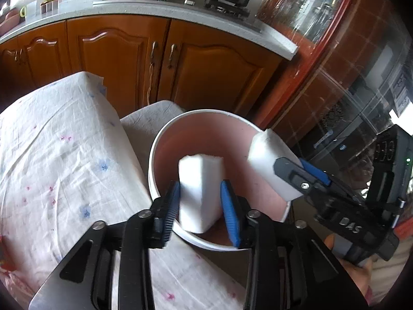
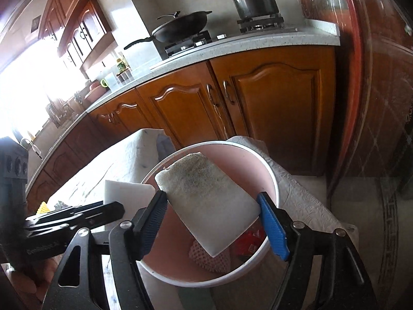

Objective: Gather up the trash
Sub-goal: 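Carry both sponges over the pink bin and release them inside, then move both tools back over the remaining trash on the table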

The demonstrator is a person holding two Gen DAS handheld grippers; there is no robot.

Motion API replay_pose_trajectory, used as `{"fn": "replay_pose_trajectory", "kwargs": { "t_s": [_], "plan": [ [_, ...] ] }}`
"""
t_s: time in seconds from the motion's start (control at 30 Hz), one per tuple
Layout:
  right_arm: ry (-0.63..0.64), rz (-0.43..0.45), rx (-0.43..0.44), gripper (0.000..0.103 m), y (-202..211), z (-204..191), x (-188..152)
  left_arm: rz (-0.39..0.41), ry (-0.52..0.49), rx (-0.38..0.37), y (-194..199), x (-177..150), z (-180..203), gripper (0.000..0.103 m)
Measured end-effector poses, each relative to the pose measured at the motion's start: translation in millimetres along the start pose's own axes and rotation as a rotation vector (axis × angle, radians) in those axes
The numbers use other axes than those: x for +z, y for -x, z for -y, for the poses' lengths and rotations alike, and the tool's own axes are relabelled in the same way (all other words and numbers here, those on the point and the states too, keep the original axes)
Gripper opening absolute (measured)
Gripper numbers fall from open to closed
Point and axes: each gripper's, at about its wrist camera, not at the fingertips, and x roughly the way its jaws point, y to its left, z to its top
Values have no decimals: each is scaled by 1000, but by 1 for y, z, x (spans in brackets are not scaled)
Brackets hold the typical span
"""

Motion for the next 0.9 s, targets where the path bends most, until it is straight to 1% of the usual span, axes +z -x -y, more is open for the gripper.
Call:
{"fn": "replay_pose_trajectory", "kwargs": {
  "t_s": [0.07, 0.13, 0.33, 0.43, 0.5, 0.6, 0.73, 0.9],
  "plan": [
    [-12, -3, 10, 84, -1, 4, 2, -2, 14, 0, -3, 0, -3, 56],
    [-23, -3, 16, 87, -1, 7, 3, -3, 16, -1, -4, -1, -5, 56],
    [-36, 20, 29, 87, 7, 8, 2, 8, 24, -4, 6, -10, -9, 56],
    [-48, 34, 40, 92, 13, 8, 0, 16, 29, -4, 13, -18, -12, 56],
    [-52, 41, 49, 93, 16, 6, -1, 25, 30, -4, 19, -24, -14, 56],
    [-60, 44, 70, 95, 21, 3, -5, 41, 25, 15, 27, -32, -18, 58],
    [-71, 44, 102, 97, 28, -3, -11, 62, 37, 22, 44, -45, -28, 58],
    [-66, 74, 136, 97, 42, -16, -27, 110, 62, 41, 73, -65, -49, 60]
  ]
}}
